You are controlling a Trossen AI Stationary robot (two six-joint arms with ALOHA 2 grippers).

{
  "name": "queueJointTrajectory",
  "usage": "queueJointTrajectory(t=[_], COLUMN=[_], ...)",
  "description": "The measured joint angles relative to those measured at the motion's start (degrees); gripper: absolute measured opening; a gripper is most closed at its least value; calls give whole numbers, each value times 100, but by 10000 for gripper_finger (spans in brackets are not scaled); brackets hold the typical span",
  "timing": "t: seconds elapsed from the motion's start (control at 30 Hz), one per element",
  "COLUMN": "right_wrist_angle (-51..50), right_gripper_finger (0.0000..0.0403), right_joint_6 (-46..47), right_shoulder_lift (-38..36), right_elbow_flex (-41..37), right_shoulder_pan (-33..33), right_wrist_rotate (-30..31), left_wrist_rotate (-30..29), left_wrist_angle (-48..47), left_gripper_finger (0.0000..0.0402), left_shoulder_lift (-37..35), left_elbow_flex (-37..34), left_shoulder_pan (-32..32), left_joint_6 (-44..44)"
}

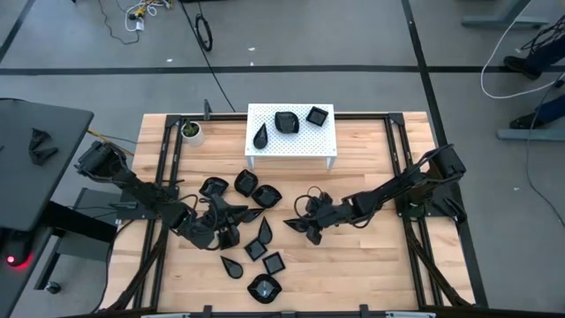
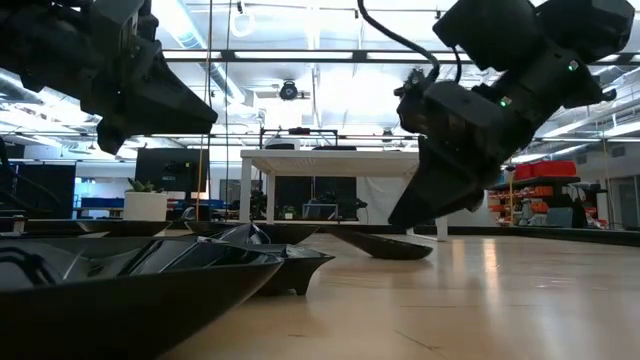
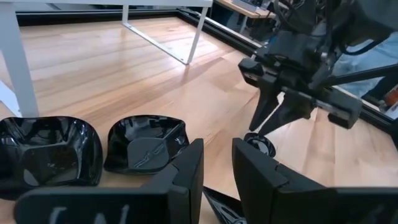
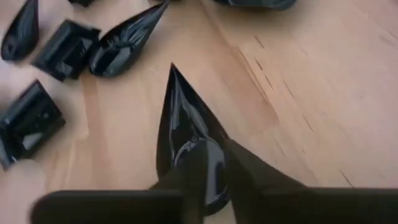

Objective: Pick & Place Mini shaped plates
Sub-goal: Stack the black drop-shaped plate on top of the other black drop-shaped plate on the shelf

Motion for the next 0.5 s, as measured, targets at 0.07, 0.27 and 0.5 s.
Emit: queueJointTrajectory(t=[0.07,0.27,0.5], right_wrist_angle=[112,444,620], right_gripper_finger=[102,126,14], right_joint_6=[-203,-575,-839], right_shoulder_lift=[114,482,533], right_elbow_flex=[1,2,2], right_shoulder_pan=[0,-24,-26], right_wrist_rotate=[127,141,132], left_wrist_rotate=[1,3,9], left_wrist_angle=[0,0,2], left_gripper_finger=[87,87,87], left_shoulder_lift=[0,0,0], left_elbow_flex=[0,0,0], left_shoulder_pan=[0,0,0], left_joint_6=[0,0,2])
